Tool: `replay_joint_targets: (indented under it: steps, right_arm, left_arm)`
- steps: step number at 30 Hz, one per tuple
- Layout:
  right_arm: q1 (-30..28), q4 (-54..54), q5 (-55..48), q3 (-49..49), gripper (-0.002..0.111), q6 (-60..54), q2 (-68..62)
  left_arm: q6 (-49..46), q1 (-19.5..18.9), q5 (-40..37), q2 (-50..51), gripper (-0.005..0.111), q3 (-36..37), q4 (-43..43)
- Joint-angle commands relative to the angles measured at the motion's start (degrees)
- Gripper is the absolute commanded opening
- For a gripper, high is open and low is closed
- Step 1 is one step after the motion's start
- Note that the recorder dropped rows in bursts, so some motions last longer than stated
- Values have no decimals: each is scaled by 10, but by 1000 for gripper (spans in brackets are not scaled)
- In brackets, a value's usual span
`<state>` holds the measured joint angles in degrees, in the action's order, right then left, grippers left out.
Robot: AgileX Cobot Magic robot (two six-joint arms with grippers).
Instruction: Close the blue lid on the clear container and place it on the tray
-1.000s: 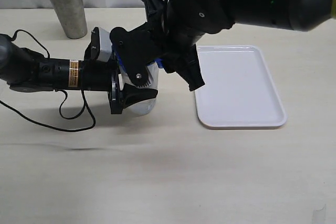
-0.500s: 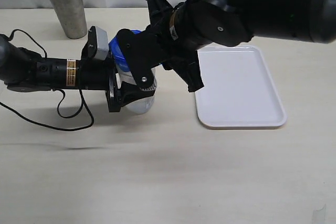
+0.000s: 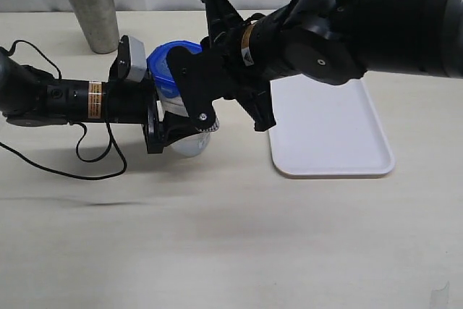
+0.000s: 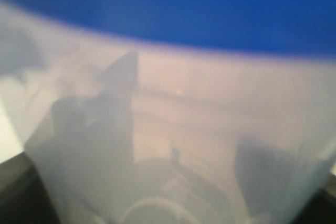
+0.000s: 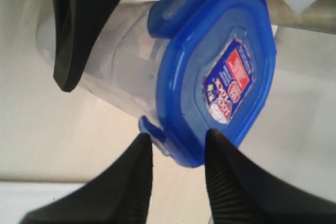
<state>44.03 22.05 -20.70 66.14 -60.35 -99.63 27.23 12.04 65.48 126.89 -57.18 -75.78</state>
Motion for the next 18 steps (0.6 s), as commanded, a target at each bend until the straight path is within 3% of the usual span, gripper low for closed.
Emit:
replay_joint_targets:
  steps: [1,7,13,18]
  right_arm:
    - [14,-61,14,-17,23,15,-32]
    - [14,-61,11,-17,23,57,1]
    - [14,-63,-6,-17,37,117,37]
    - [14,-63,-11,-17,38,165,78]
  left_arm:
    - [-15,13,45,-11,0,-3,-1]
    - [-17,13,45,-11,0,-3,14]
    - [-34,6,45,-11,0,-3,15]
    - [-34,-3,45,-11,0,-3,15]
